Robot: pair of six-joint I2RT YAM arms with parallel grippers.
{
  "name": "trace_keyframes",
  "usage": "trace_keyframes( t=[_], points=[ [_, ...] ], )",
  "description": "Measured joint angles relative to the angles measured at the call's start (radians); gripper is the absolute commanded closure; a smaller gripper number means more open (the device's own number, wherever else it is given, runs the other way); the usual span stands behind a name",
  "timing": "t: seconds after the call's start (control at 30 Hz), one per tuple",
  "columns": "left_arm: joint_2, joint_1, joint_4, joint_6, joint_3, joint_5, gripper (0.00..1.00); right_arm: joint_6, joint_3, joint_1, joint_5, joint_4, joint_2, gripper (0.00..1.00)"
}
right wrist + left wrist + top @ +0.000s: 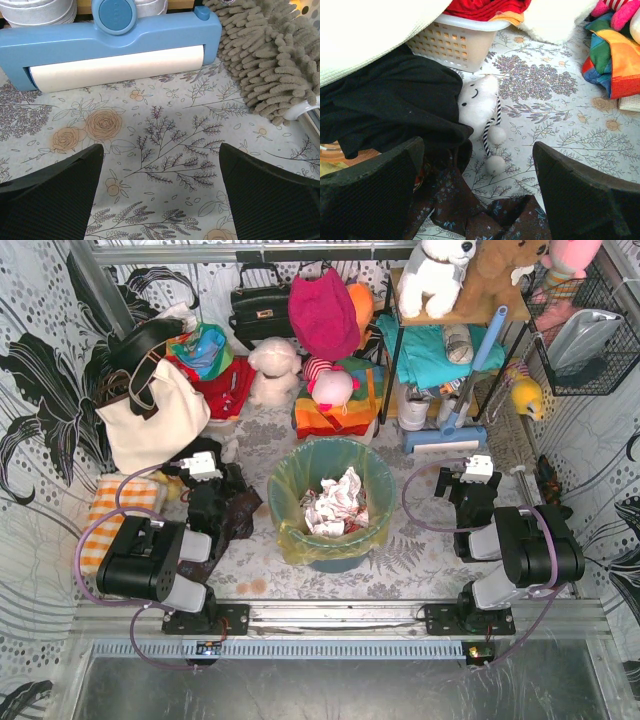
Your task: Tie the trash bag
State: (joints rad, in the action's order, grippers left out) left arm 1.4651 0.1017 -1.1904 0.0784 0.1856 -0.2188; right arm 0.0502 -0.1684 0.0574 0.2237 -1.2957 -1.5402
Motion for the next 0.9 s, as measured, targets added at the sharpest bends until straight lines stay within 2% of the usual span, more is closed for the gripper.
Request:
trace_keyframes(
  t=[0.9],
  points=[
    [0.0, -0.013, 0.018, 0.004, 0.005, 0.02, 0.02, 0.0, 0.0, 0.0, 0.0, 0.0, 0.0, 0.03]
  ],
)
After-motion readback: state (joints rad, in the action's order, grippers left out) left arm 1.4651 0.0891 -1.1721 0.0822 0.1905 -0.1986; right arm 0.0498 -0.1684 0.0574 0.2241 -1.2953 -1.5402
